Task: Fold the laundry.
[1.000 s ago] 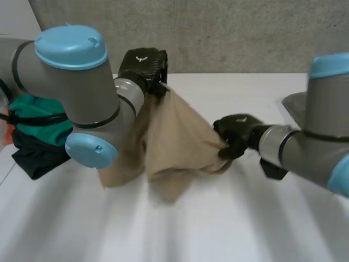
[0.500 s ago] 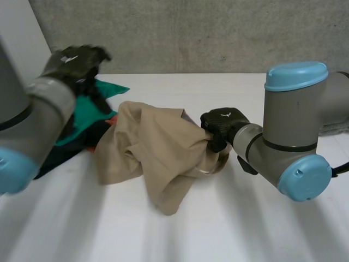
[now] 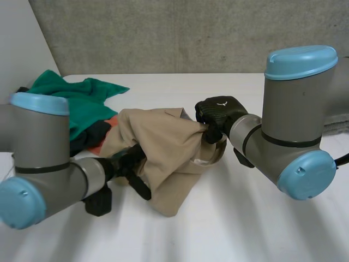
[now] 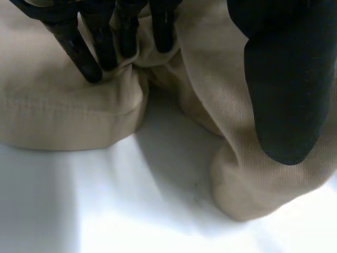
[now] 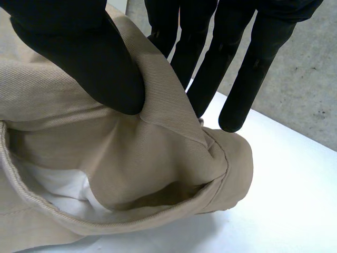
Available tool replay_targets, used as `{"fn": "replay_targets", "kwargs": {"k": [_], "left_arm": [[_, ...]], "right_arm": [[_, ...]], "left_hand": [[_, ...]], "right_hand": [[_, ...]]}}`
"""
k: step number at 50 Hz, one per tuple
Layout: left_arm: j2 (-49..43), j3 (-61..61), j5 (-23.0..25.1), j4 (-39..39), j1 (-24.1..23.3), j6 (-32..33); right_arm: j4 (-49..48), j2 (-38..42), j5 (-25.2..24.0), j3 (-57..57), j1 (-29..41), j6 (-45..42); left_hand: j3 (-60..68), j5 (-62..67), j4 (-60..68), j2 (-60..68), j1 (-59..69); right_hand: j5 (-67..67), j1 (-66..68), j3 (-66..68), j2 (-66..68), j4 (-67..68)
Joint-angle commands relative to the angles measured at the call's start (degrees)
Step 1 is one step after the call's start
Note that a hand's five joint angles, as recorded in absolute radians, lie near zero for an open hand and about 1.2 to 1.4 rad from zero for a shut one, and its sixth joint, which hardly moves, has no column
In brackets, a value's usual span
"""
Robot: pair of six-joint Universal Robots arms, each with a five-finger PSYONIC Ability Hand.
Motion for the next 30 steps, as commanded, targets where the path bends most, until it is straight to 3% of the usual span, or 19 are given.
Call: {"fn": "replay_targets", "kwargs": {"k": [1,5,7,11,16,19,24,30], "left_arm": [[-4.0,6.4,-1.5,-1.8,-5.5,-3.5],[-5.1,9.2,-1.8,-1.1,-8.4,-4.1],[-5.6,10.4,-2.3,-1.1,-9.3,-4.1],[-6.2,12.9,-6.1,-1.1,-10.8,-3.4],[-1.5,15.3,-14.9,-2.8,-8.5,1.2],[3.4,16.6,-14.7,-4.4,-6.5,6.9],[15.5,22.2,-12.1,-10.7,-3.2,21.9],[22.3,30.8,-11.7,-17.0,-1.8,30.3]], "right_arm": [[-0.6,-0.7,-0.1,1.7,0.0,0.1],[-0.5,-0.7,0.4,1.8,0.0,0.4],[-0.4,-0.8,0.7,2.0,-0.1,0.9],[-0.8,-1.9,1.2,2.5,-0.6,1.7],[-1.0,-5.0,1.6,2.9,-3.2,-2.5],[-1.1,-6.9,1.4,2.9,-4.1,-6.5],[-4.4,-13.6,1.4,2.9,-4.4,-14.4],[-11.4,-21.6,1.6,2.5,-3.9,-18.8]], "left_hand": [[-2.1,-2.9,-1.9,-1.7,-2.2],[-1.3,-2.1,-1.1,-0.9,-1.3],[6.0,5.3,6.3,6.5,6.0],[66.5,65.8,66.7,67.0,66.5],[67.8,67.1,68.0,68.3,67.8],[67.8,67.1,68.0,68.3,67.8],[67.8,67.1,68.0,68.3,67.8],[67.8,67.1,68.0,68.3,67.8]], "right_hand": [[11.7,17.0,12.0,12.8,11.6],[11.7,17.0,12.0,12.8,11.6],[11.7,17.0,12.0,12.8,11.6],[11.7,17.0,12.0,12.8,11.6],[11.7,17.0,12.0,12.8,11.6],[11.7,17.0,12.0,12.8,11.6],[11.7,17.0,12.0,12.8,11.6],[11.7,17.0,12.0,12.8,11.6]]}}
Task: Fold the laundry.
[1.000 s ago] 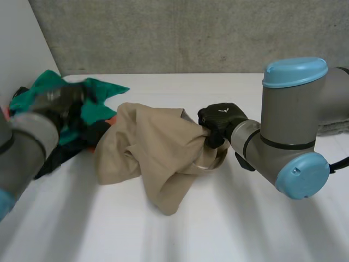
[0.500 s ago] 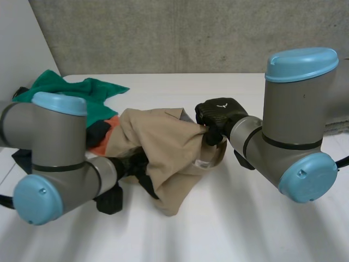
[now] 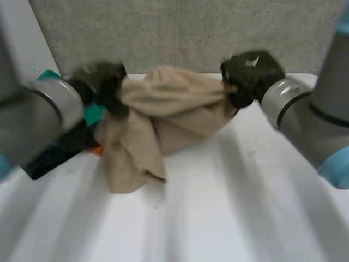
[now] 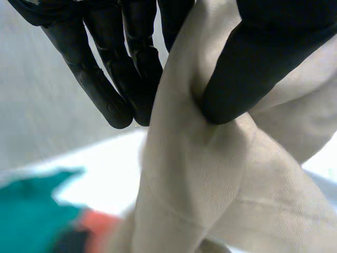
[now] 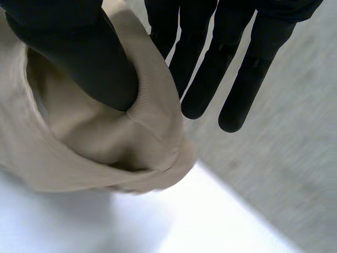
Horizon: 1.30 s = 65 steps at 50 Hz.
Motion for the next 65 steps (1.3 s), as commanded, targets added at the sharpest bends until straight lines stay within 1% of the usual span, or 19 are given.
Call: {"fn": "replay_targets", "kwargs": {"k": [1,6,12,20,23,25,29,31,32,33,35,36,41,46,51,58,59,62,65], "left_arm": [[9.2,10.2,1.1,-7.7,2.2,11.2],[11.9,18.4,0.8,-11.5,3.7,14.9],[11.8,24.9,-0.3,-12.2,4.5,18.3],[-2.6,29.8,-1.5,-8.7,5.0,20.7],[-11.2,33.0,-2.3,-4.3,4.5,21.7],[-18.1,36.9,-2.9,2.5,4.4,22.8],[-28.0,44.5,-2.7,14.6,3.4,24.8],[-31.5,47.4,-2.2,18.6,3.0,25.1],[-34.5,49.5,-1.5,22.0,2.6,25.3],[-35.8,50.3,-0.9,23.6,2.3,25.3],[-37.4,51.5,-0.1,26.0,1.8,25.7],[-38.6,52.1,-0.1,27.5,1.4,25.8],[-38.6,51.2,-5.0,27.9,1.2,27.4],[-33.7,43.8,-10.8,27.0,2.6,28.1],[-22.9,23.5,-12.8,26.0,3.1,28.0],[-10.6,-1.5,-9.3,25.6,2.7,27.5],[-8.4,-6.7,-7.9,25.3,2.6,27.3],[-5.7,-15.4,-4.8,24.7,2.9,26.3],[-5.5,-19.4,-2.2,24.0,3.9,24.9]], "right_arm": [[-7.6,-9.5,0.2,-0.6,0.7,-5.8],[-7.2,-13.1,0.3,-3.9,0.6,-6.4],[-3.9,-11.1,0.0,-8.4,0.0,-6.2],[-4.3,0.5,0.6,-14.1,-1.6,-3.6],[-4.9,7.0,1.9,-15.8,-2.3,-2.4],[-7.4,12.0,4.1,-17.6,-2.9,-1.8],[-18.8,19.2,10.0,-19.4,-3.5,-0.9],[-24.0,20.9,11.2,-19.3,-3.4,-0.8],[-30.1,22.8,11.3,-19.3,-3.4,-1.0],[-32.8,23.7,11.2,-19.6,-3.6,-1.0],[-35.9,25.4,10.5,-20.0,-3.2,-2.2],[-35.1,26.6,10.1,-20.9,-3.1,-5.2],[-25.8,26.8,9.3,-20.9,-3.4,-10.8],[-15.6,21.4,7.3,-16.3,-5.9,-7.9],[-2.8,13.4,1.7,-6.7,-7.9,-7.3],[8.0,7.5,-6.4,6.3,-9.3,-8.0],[9.3,6.8,-8.1,9.3,-9.5,-8.1],[9.7,6.4,-11.4,14.9,-9.9,-8.8],[7.6,7.0,-13.4,18.1,-10.0,-10.0]], "left_hand": [[12.3,13.5,11.7,11.8,14.3],[12.3,13.5,11.7,11.8,14.3],[12.3,13.5,11.7,11.8,14.3],[12.3,13.5,11.7,11.8,14.3],[12.3,13.5,11.7,11.8,14.3],[12.3,13.5,11.7,11.8,14.3],[12.3,13.5,11.7,11.8,14.3],[12.3,13.5,11.7,11.8,14.3],[12.3,13.5,11.7,11.8,14.3],[0.8,2.0,0.3,0.3,2.8],[-36.9,-35.8,-37.5,-37.5,-35.0],[-57.7,-56.5,-58.3,-58.2,-55.7],[-57.7,-56.5,-58.3,-58.2,-55.7],[-57.7,-56.5,-58.3,-58.2,-55.7],[-57.7,-56.5,-58.3,-58.2,-55.7],[-57.2,-56.0,-57.8,-57.7,-55.2],[-52.6,-51.5,-53.2,-53.2,-50.7],[-44.7,-43.6,-45.3,-45.3,-42.8],[-41.3,-40.2,-41.9,-41.9,-39.4]], "right_hand": [[11.7,17.0,12.0,12.8,11.6],[11.7,17.0,12.0,12.8,11.6],[11.7,17.0,12.0,12.8,11.6],[11.7,17.0,12.0,12.8,11.6],[11.7,17.0,12.0,12.8,11.6],[11.7,17.0,12.0,12.8,11.6],[11.7,17.0,12.0,12.8,11.6],[11.7,17.0,12.0,12.8,11.6],[-6.7,-1.3,-6.4,-5.5,-6.7],[-20.8,-15.5,-20.5,-19.7,-20.9],[-53.3,-47.9,-53.0,-52.1,-53.3],[-58.3,-53.0,-58.0,-57.2,-58.4],[-58.3,-53.0,-58.0,-57.2,-58.4],[-58.3,-53.0,-58.0,-57.2,-58.4],[-58.3,-53.0,-58.0,-57.2,-58.4],[-37.7,-32.3,-37.4,-36.5,-37.7],[-33.5,-28.1,-33.2,-32.3,-33.5],[-26.9,-21.5,-26.6,-25.7,-26.9],[-26.9,-21.5,-26.6,-25.7,-26.9]]}}
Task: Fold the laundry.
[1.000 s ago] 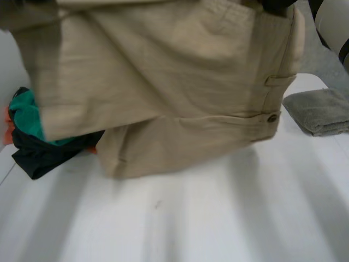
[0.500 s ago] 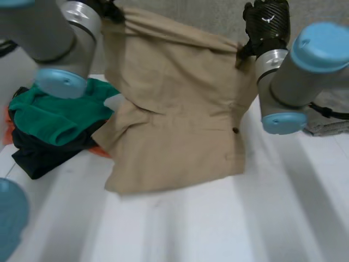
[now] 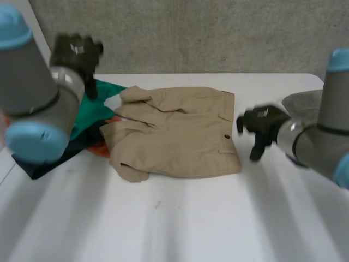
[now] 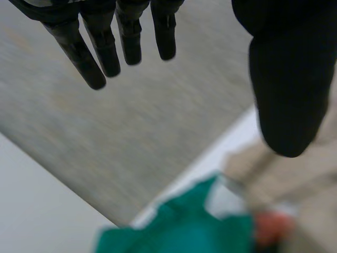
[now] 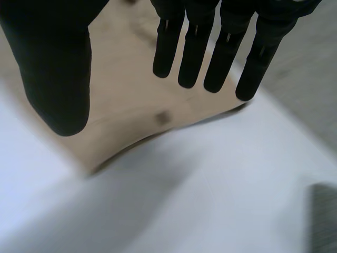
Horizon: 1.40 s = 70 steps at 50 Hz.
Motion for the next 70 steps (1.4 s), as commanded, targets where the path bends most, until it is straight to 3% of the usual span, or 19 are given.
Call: {"fn": "replay_targets", "kwargs": {"k": [1,9,19,23,27,31,35,38,41,47,54,55,59,65,70], "left_arm": [[4.1,-18.2,10.6,-1.7,1.5,-4.0],[-3.1,-18.2,16.9,-7.3,5.5,-9.9],[-8.3,-14.1,16.3,-9.9,5.2,-7.9],[-9.7,-12.7,16.3,-10.1,4.5,-7.7],[-11.6,-11.4,16.3,-10.2,3.5,-7.9],[-12.6,-10.0,16.2,-10.8,2.6,-8.0],[-12.5,-9.0,16.1,-11.0,2.4,-8.8],[-11.4,-8.5,16.0,-11.6,2.2,-8.8],[-9.6,-8.9,14.9,-12.5,1.7,-8.3],[-5.3,-11.7,10.2,-14.4,-0.2,-4.1],[2.4,-19.6,3.7,-17.1,-4.5,5.0],[3.5,-21.5,2.8,-17.7,-6.2,7.0],[5.4,-25.7,0.8,-19.9,-11.4,10.9],[4.2,-27.9,-1.2,-22.4,-18.1,11.5],[1.8,-24.3,-3.8,-21.0,-17.6,11.4]], "right_arm": [[-3.3,0.5,-6.8,11.6,-0.5,-3.1],[-21.4,4.1,-8.0,17.8,0.5,-6.4],[-37.6,8.0,-7.4,19.8,2.9,-8.2],[-41.7,9.8,-7.0,19.7,4.0,-9.9],[-45.0,11.5,-6.5,18.9,5.0,-11.7],[-48.0,13.1,-5.7,18.0,5.5,-12.7],[-50.2,15.1,-4.8,16.0,5.7,-13.0],[-50.1,15.8,-3.4,15.1,5.3,-12.8],[-49.5,14.2,-1.1,15.4,5.0,-11.8],[-44.0,6.6,0.3,18.1,3.5,-6.7],[-10.4,-2.3,-2.7,16.2,-0.8,-7.3],[-1.4,-3.4,-3.0,15.4,-1.8,-8.9],[19.4,-6.6,-3.4,15.3,-4.0,-15.5],[21.6,-8.3,-5.3,17.4,-6.4,-22.4],[18.6,-6.4,-5.1,17.4,-6.1,-21.8]], "left_hand": [[9.7,9.5,9.6,9.7,9.0],[9.9,9.7,9.8,9.9,9.2],[13.1,12.8,13.0,13.1,12.3],[23.8,23.6,23.7,23.8,23.1],[42.5,42.2,42.4,42.5,41.8],[62.7,62.4,62.6,62.7,61.9],[62.7,62.5,62.6,62.7,62.0],[62.7,62.5,62.6,62.7,62.0],[62.7,62.5,62.6,62.7,62.0],[62.7,62.5,62.6,62.7,62.0],[62.7,62.5,62.6,62.7,62.0],[62.7,62.5,62.6,62.7,62.0],[62.7,62.5,62.6,62.7,62.0],[62.7,62.5,62.6,62.7,62.0],[62.7,62.5,62.6,62.7,62.0]], "right_hand": [[7.1,7.0,7.3,7.1,7.4],[5.3,5.1,5.4,5.2,5.5],[4.8,4.6,4.9,4.7,5.0],[5.5,5.3,5.6,5.4,5.7],[6.8,6.6,6.9,6.7,7.1],[11.7,11.5,11.8,11.6,11.9],[16.5,16.4,16.7,16.5,16.8],[45.9,45.7,46.0,45.8,46.1],[46.0,45.9,46.2,45.9,46.3],[46.0,45.9,46.2,45.9,46.3],[46.0,45.9,46.2,45.9,46.3],[46.0,45.9,46.2,45.9,46.3],[46.0,45.9,46.2,45.9,46.3],[46.0,45.9,46.2,45.9,46.3],[46.0,45.9,46.2,45.9,46.3]]}}
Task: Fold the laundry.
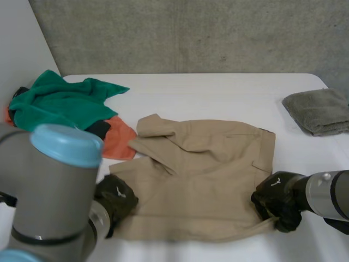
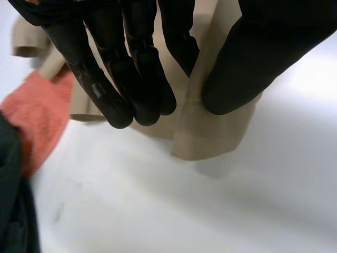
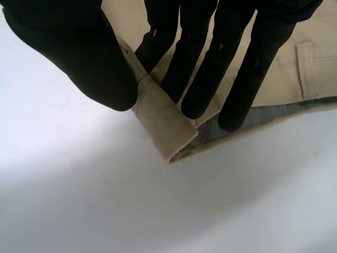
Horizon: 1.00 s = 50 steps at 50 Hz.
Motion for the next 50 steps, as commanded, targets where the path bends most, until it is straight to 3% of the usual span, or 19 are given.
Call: {"fn": "replay_targets", "kwargs": {"k": [1,11,16,20,23,31,41,50], "left_arm": [[-3.6,5.2,-3.2,1.7,-0.4,-0.5],[-8.8,26.6,-1.6,16.2,3.5,2.8],[-8.9,46.5,-1.4,28.6,5.9,6.7],[-7.5,56.7,-1.8,36.1,8.1,5.4],[-6.7,59.6,-1.4,36.8,8.6,3.4],[-6.1,58.2,3.0,29.7,8.8,-1.6],[-8.1,35.7,2.4,28.8,9.0,-5.8],[-16.8,16.5,1.8,32.0,5.4,-6.8]], "right_arm": [[-5.8,2.5,-0.1,0.3,0.2,0.2],[-25.2,3.9,2.1,-12.0,1.3,11.9],[-45.9,1.5,7.8,-23.1,3.1,20.0],[-62.6,-1.5,11.9,-26.1,4.3,23.1],[-69.5,-2.3,12.7,-27.2,4.6,23.4],[-62.2,-0.3,10.4,-29.1,6.4,23.4],[-58.4,5.9,9.5,-18.2,6.8,22.8],[-55.9,13.4,7.5,-4.0,5.7,18.0]], "left_hand": [[12.2,12.1,11.7,11.8,15.1],[12.2,12.1,11.7,11.8,15.1],[12.2,12.1,11.7,11.8,15.1],[12.2,12.1,11.7,11.8,15.1],[12.2,12.1,11.7,11.8,15.1],[12.2,12.1,11.7,11.8,15.1],[12.2,12.1,11.7,11.8,15.1],[12.2,12.1,11.7,11.8,15.1]], "right_hand": [[13.2,17.0,12.2,13.3,11.6],[13.2,17.0,12.2,13.3,11.6],[13.2,17.0,12.2,13.3,11.6],[13.2,17.0,12.2,13.3,11.6],[13.2,17.0,12.2,13.3,11.6],[13.2,17.0,12.2,13.3,11.6],[13.2,17.0,12.2,13.3,11.6],[13.2,17.0,12.2,13.3,11.6]]}}
